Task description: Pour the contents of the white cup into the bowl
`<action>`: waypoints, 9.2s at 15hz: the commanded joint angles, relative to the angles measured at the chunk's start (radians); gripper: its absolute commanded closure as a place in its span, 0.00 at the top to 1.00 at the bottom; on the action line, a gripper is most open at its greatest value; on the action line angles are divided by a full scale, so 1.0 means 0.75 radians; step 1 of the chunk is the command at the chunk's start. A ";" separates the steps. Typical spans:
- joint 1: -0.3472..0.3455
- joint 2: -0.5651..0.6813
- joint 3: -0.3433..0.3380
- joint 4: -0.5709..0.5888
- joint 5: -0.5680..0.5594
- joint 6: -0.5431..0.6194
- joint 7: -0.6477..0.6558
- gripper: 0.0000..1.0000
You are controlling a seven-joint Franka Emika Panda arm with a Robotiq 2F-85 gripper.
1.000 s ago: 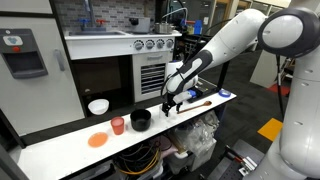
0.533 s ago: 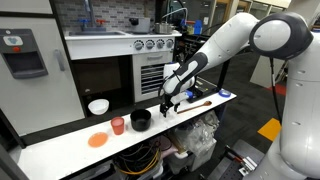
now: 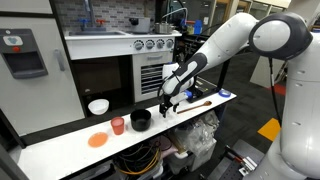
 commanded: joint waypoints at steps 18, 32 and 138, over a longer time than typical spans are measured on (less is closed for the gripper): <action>0.019 -0.042 -0.026 -0.029 -0.147 -0.001 0.051 0.02; 0.068 -0.296 0.039 0.008 -0.423 -0.382 0.084 0.02; 0.740 0.858 0.130 1.512 -1.333 -1.932 0.096 0.02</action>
